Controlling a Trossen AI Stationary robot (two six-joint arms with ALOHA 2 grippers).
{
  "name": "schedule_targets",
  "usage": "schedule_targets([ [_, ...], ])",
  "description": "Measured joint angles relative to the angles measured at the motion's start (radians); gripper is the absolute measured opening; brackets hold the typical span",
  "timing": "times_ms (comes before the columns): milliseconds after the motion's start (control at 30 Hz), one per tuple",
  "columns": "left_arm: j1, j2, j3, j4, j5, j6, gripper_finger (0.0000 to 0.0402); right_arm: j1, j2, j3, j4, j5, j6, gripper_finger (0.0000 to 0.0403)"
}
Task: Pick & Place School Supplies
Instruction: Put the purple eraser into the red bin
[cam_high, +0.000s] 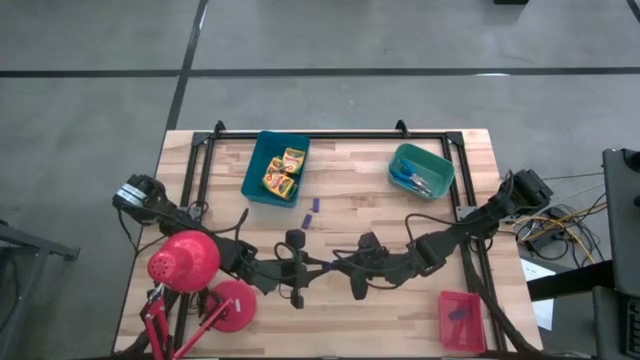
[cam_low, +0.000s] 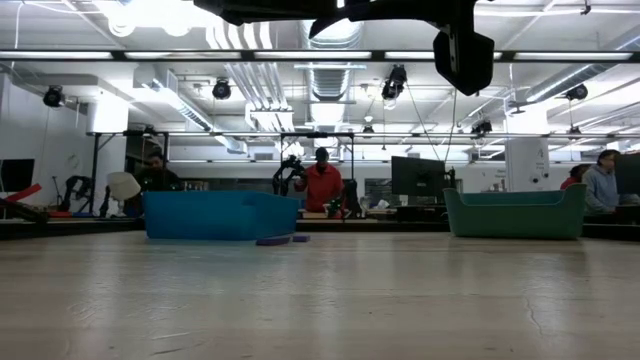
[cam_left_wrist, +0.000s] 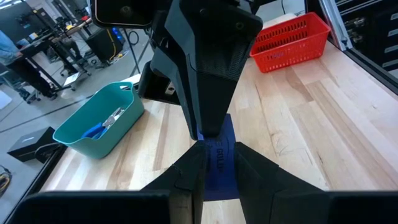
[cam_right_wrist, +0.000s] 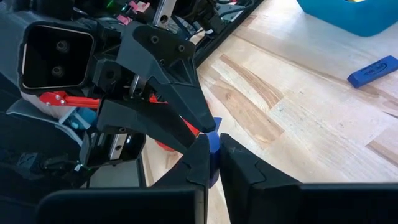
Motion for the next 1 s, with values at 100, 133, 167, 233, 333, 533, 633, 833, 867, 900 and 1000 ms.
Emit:
schedule_targets([
  [100,0.0,0.0,0.0,0.0,-0.003,0.0,0.0078,0.0,0.0,0.0,0.0,-0.001,0.0,0.0019],
  [133,0.0,0.0,0.0,0.0,-0.003,0.0,0.0078,0.0,0.0,0.0,0.0,-0.002,-0.001,0.0019],
  [167,0.0,0.0,0.0,0.0,-0.004,0.0,0.0078,0.0,0.0,0.0,0.0,-0.002,-0.004,0.0019],
  [233,0.0,0.0,0.0,0.0,-0.003,0.0,0.0078,0.0,0.0,0.0,0.0,-0.003,-0.016,0.0019],
  [333,0.0,0.0,0.0,0.0,-0.003,0.001,0.0078,0.0,0.0,0.0,0.0,-0.003,-0.019,0.0018],
  [533,0.001,0.001,0.0,0.0,-0.004,0.008,0.0078,0.0,0.0,0.0,0.0,-0.007,-0.02,0.0018],
  [633,0.001,0.001,0.0,0.0,-0.003,0.007,0.0078,0.0,0.0,0.0,0.0,-0.008,-0.023,0.0018],
  [833,0.001,0.001,0.0,0.0,-0.002,-0.019,0.01,0.0,0.0,0.0,0.0,-0.01,-0.026,0.0018],
  [867,0.001,0.001,0.0,0.0,-0.002,-0.023,0.0108,0.0,0.0,0.0,0.0,-0.01,-0.027,0.0018],
  [900,0.001,0.001,0.0,0.0,-0.002,-0.029,0.0117,0.0,0.0,0.0,0.0,-0.01,-0.027,0.0018],
  [1000,0.003,0.001,0.0,0.001,-0.002,-0.03,0.0149,0.0,0.0,0.0,0.0,-0.01,-0.026,0.0018],
])
